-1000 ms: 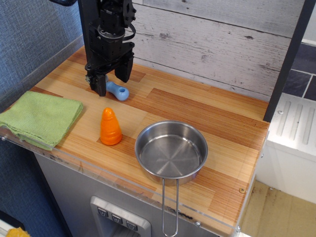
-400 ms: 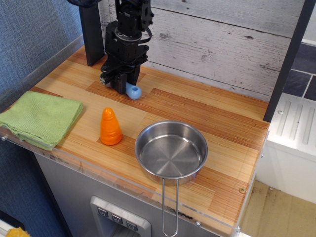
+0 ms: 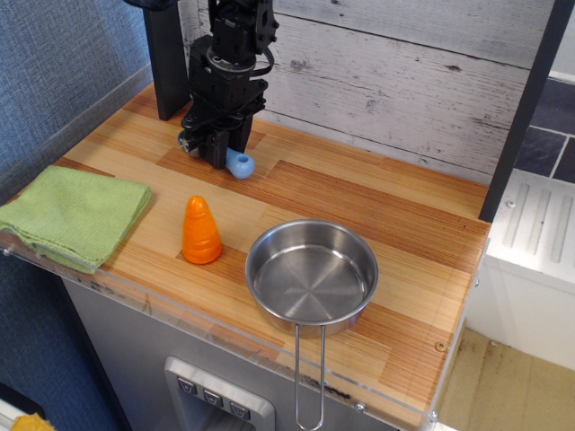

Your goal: Place the blue spoon behind the pot

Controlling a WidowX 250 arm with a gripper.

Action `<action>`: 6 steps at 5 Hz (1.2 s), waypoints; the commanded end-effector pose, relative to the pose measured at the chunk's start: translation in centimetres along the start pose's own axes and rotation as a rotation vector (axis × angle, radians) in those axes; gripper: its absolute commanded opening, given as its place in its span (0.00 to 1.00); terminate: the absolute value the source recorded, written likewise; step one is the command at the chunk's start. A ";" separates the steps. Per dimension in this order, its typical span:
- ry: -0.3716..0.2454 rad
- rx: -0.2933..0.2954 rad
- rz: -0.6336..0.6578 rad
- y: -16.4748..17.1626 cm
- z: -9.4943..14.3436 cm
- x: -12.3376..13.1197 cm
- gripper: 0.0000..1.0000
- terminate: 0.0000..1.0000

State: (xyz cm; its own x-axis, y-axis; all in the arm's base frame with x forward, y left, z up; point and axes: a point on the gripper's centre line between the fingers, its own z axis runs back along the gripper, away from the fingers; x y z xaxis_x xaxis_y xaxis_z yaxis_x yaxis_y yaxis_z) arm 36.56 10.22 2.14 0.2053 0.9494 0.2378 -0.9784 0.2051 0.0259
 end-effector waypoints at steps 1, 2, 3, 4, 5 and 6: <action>-0.132 -0.118 0.038 -1.5 7.4 2.0 0.00 0.00; -0.161 -0.158 0.029 -2.3 9.7 0.7 0.00 0.00; -0.161 -0.185 0.010 -2.7 10.8 -1.6 0.00 0.00; -0.140 -0.201 -0.026 -2.9 11.3 -4.9 0.00 0.00; -0.112 -0.200 -0.062 -3.1 11.1 -7.9 0.00 0.00; -0.090 -0.203 -0.093 -3.5 10.5 -10.2 0.00 0.00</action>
State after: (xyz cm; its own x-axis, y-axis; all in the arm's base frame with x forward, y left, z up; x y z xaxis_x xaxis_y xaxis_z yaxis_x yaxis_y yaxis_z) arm 37.82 -2.82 8.20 0.2946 0.9009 0.3187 -0.9337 0.3424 -0.1049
